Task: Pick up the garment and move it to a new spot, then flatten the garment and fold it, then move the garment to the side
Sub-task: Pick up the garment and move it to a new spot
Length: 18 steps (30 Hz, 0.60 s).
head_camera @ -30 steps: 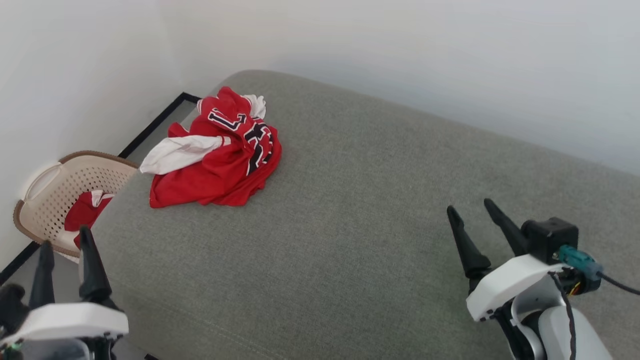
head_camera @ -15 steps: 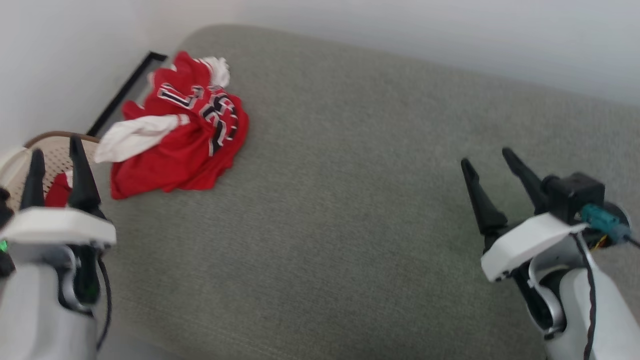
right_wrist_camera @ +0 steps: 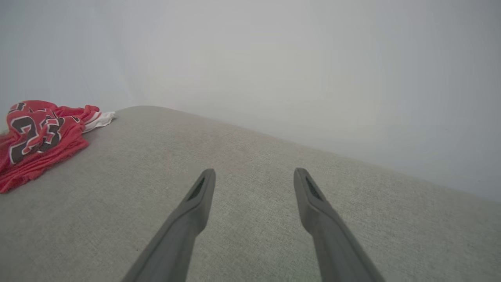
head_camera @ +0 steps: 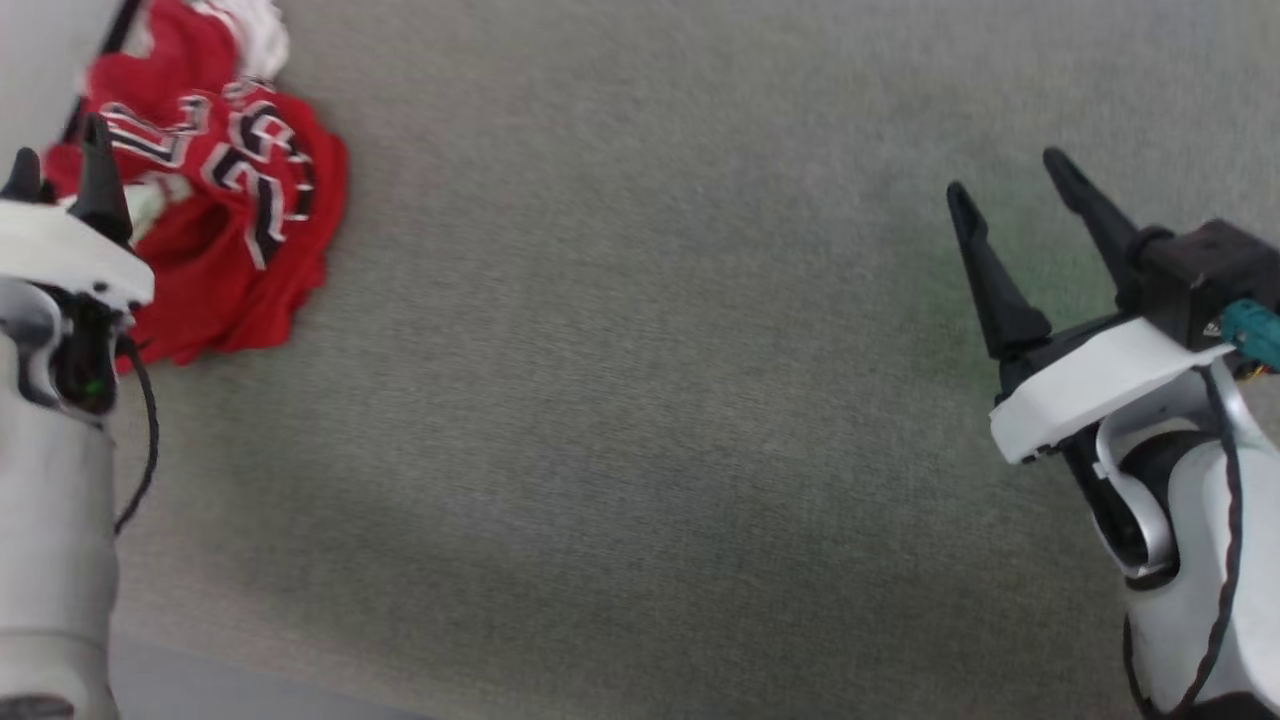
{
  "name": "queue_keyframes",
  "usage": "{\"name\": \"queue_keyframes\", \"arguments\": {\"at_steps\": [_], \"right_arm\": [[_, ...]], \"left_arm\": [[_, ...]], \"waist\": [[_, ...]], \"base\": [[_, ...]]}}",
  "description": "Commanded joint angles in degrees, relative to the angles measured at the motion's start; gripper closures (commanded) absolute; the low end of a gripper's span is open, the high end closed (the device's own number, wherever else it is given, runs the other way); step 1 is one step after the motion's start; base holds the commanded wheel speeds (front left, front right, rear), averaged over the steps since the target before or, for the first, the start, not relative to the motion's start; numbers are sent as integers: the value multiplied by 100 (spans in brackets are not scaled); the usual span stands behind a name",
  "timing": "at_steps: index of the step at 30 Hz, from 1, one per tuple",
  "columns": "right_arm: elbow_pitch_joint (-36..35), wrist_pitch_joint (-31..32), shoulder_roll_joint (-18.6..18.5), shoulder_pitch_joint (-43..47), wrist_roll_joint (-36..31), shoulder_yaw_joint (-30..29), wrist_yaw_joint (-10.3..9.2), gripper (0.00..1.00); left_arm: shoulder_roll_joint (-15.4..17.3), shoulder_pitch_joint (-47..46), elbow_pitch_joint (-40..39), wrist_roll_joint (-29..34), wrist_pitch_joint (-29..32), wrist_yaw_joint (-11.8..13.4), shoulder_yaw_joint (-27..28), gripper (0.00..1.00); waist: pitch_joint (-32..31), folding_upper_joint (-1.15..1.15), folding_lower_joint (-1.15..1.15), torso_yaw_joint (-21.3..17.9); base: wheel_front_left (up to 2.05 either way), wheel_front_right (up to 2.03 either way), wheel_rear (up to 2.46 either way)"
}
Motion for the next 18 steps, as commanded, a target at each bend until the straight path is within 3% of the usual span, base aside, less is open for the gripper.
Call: {"name": "queue_keyframes", "arguments": {"at_steps": [1,9,12,18], "right_arm": [[-73,42,-10,-106,-30,21,-2,0],[-407,295,-102,-241,-99,19,-2,0],[-539,378,-117,-216,-114,24,-2,0],[-689,493,-120,-158,-129,10,-2,0]], "left_arm": [[68,-227,260,-10,133,-18,-49,0],[189,-1016,1692,-221,1571,-3,-143,0],[139,-1017,1952,-324,2386,77,-161,0],[-41,-836,2124,-342,3348,243,-258,0]], "waist": [[367,0,0,-254],[796,0,0,-513],[876,0,0,-572],[931,0,0,-621]], "base": [[0,0,0],[0,0,0],[0,0,0],[0,0,0]]}}
